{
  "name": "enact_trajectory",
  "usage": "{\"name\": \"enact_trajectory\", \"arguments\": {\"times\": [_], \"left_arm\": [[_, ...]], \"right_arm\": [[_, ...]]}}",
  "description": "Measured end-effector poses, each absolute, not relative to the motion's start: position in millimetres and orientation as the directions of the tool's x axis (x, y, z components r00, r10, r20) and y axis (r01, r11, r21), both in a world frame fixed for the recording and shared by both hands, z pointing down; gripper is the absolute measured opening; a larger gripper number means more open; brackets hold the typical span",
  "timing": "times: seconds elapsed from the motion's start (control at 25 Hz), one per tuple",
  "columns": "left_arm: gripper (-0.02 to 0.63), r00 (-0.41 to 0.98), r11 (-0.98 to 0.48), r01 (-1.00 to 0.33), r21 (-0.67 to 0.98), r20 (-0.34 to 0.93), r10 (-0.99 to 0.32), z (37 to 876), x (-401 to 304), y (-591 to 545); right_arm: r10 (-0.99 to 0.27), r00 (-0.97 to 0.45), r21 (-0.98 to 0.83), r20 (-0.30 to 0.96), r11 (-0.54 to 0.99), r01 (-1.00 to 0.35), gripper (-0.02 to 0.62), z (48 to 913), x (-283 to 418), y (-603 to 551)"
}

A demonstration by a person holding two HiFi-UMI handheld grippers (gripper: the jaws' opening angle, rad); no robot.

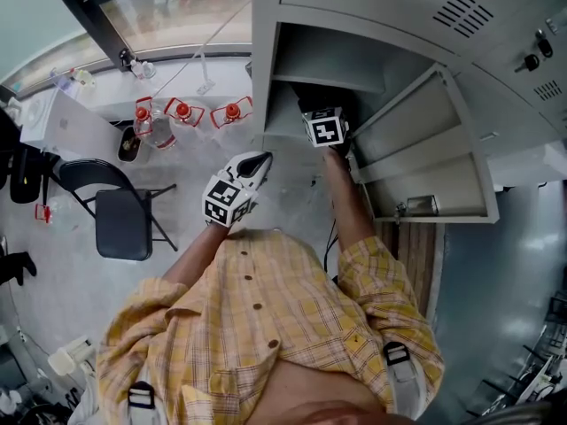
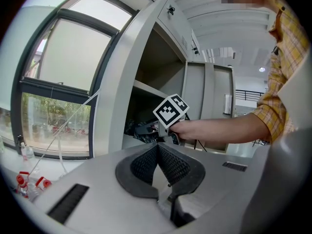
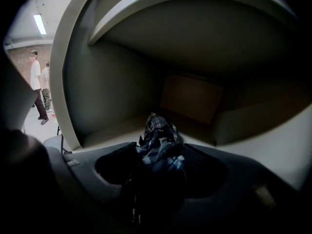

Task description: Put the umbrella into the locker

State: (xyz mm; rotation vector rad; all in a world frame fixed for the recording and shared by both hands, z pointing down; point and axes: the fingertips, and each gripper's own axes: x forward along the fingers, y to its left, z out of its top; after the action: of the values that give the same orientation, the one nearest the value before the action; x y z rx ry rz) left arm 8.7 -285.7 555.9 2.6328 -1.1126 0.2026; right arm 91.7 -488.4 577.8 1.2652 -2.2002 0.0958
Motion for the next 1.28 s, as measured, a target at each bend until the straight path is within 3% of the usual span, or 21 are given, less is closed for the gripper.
{"name": "enact_trajectory", "arguments": {"times": [1.16, 1.28], "left_arm": [[0.005, 0.742, -0.715, -0.669, 0.202, 0.225, -0.631, 554, 23, -257], [0.005, 0.746, -0.720, -0.665, 0.201, 0.225, -0.626, 553, 24, -253]], "right_arm": [[-0.848, -0.448, 0.079, 0.284, 0.486, -0.870, 0.277, 511, 107, -420], [-0.850, -0.464, 0.070, 0.247, 0.494, -0.867, 0.168, 504, 108, -411]]}}
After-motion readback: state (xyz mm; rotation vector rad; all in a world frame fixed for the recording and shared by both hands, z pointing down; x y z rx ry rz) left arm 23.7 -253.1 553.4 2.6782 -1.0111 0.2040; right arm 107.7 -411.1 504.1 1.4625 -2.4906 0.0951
